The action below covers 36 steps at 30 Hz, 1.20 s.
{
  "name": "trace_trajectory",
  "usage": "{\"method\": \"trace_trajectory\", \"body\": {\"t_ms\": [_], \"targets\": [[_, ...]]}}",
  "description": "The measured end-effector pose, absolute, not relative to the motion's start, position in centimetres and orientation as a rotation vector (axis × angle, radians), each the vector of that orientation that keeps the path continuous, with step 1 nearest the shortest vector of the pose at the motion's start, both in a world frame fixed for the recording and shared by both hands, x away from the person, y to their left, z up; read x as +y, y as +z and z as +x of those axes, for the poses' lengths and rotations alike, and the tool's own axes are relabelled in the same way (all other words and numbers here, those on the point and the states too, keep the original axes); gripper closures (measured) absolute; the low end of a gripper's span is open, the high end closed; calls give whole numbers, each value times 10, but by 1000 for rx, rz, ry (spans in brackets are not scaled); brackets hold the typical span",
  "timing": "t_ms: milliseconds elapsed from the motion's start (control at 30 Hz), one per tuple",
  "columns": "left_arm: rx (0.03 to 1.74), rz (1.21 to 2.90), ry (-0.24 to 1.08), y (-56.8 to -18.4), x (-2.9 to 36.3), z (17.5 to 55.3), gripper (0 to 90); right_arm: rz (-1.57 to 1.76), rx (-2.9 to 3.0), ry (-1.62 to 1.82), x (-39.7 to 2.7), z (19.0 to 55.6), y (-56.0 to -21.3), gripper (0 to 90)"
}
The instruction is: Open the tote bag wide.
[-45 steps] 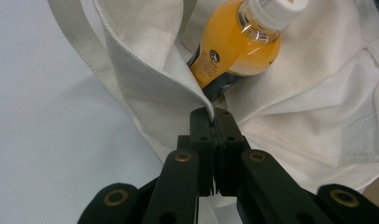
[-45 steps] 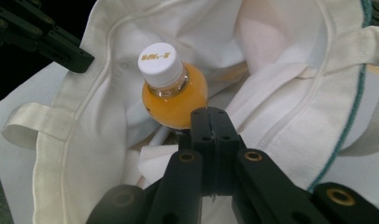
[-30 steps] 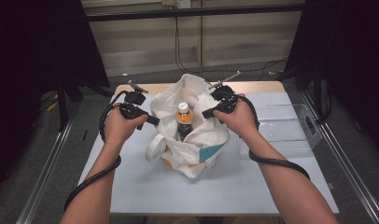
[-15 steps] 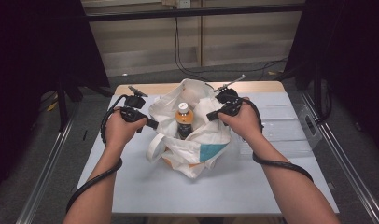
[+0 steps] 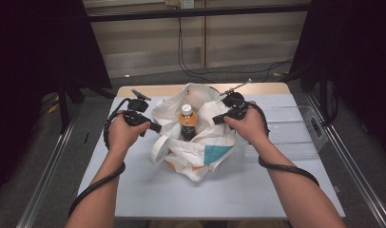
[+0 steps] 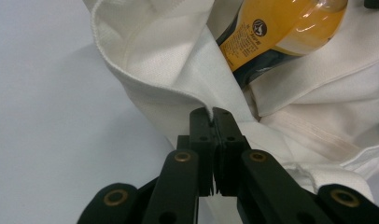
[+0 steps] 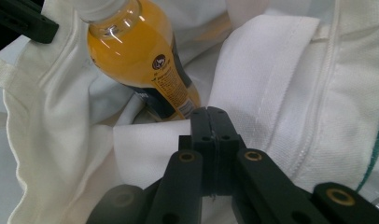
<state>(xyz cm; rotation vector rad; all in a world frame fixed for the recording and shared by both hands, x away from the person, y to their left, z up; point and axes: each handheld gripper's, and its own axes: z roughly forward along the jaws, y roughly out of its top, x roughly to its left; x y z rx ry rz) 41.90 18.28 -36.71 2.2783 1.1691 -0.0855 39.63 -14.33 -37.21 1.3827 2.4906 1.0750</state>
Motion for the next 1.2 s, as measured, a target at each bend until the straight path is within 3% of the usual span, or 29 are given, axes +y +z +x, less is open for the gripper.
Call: {"method": "trace_trajectory", "body": {"t_ms": [1200], "targets": [[1178,2276,-82,-385,182,420,876,1415,2485,1069,-158,396,-389,900]]}}
